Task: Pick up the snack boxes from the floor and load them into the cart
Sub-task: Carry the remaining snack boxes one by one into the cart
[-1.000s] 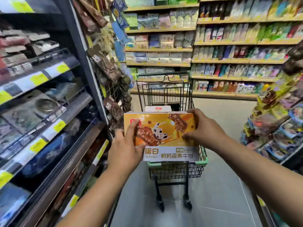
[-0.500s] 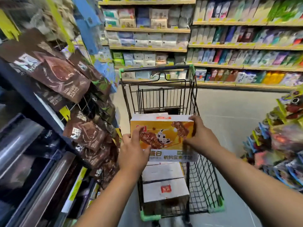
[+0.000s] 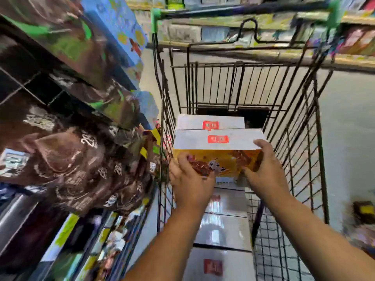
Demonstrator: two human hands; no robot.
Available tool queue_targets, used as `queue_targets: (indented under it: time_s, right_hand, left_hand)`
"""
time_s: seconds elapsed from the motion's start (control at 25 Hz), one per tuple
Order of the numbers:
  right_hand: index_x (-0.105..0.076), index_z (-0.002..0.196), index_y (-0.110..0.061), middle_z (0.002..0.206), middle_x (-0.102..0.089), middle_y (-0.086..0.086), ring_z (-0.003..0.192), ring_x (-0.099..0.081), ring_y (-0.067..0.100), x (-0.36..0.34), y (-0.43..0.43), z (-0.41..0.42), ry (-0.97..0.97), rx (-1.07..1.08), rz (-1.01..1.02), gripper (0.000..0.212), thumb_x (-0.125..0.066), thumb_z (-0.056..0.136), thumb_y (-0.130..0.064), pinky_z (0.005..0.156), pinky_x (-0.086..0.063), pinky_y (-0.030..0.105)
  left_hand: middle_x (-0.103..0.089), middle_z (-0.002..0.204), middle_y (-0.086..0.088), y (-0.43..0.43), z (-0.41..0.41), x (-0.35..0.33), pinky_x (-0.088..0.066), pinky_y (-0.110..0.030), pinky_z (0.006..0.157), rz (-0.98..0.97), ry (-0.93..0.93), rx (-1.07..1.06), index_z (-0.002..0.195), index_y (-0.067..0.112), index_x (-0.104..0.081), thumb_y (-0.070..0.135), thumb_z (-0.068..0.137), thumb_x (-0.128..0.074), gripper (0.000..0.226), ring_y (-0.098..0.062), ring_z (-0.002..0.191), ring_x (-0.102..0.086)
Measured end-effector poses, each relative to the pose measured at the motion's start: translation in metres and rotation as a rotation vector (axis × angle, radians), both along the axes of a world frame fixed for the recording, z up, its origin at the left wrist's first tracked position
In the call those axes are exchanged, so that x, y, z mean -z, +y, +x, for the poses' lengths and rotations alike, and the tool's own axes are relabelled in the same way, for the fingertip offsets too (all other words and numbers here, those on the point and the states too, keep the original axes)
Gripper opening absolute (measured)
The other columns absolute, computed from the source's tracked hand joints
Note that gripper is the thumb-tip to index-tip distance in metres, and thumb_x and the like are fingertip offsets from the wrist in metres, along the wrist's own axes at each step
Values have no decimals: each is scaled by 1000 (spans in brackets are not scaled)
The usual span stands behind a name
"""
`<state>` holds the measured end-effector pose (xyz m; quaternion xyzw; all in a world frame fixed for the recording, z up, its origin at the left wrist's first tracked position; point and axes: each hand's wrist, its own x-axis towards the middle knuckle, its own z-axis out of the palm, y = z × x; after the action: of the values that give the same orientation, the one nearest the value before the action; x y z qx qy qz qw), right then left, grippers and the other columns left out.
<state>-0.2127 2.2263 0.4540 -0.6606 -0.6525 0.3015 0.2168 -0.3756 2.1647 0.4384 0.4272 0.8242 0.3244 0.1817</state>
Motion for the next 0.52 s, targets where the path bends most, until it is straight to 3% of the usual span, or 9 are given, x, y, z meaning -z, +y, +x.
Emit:
queue_targets:
  time_s: [0.2, 0.32, 0.4, 0.52]
  right_hand:
    - [-40, 131, -34, 129, -53, 7, 104, -56, 22, 82, 17, -15, 113, 47, 156, 68, -71, 76, -6, 80, -43, 26]
    - [-44, 133, -26, 131, -54, 5, 105, -55, 18, 115, 20, -28, 161, 40, 210, 64, -73, 78, -10, 79, -42, 17]
    - [-38, 134, -32, 134, -50, 7, 106, -54, 15, 130, 24, -30, 198, 39, 225, 66, -72, 82, -11, 76, -36, 4]
    - [-29, 129, -40, 141, -42, 12, 113, -51, 17, 144, 27, -27, 202, 3, 260, 69, -72, 83, -12, 78, -33, 1]
  left_hand:
    - [-37, 135, -31, 26, -7, 78, -39, -44, 101, 123, 2, -71, 123, 20, -23, 35, 65, -87, 87, -48, 124, -40]
    - [-32, 140, -32, 37, -15, 107, -31, -38, 106, 128, 44, -115, 125, 18, -22, 38, 67, -85, 89, -47, 132, -30]
    - [-21, 148, -29, 39, -12, 116, -26, -32, 108, 101, 26, -117, 129, 12, -21, 34, 71, -83, 88, -44, 139, -21]
    - [-5, 155, -25, 35, -8, 124, -25, -23, 104, 121, 73, -74, 132, 6, -33, 24, 78, -79, 74, -39, 144, -16]
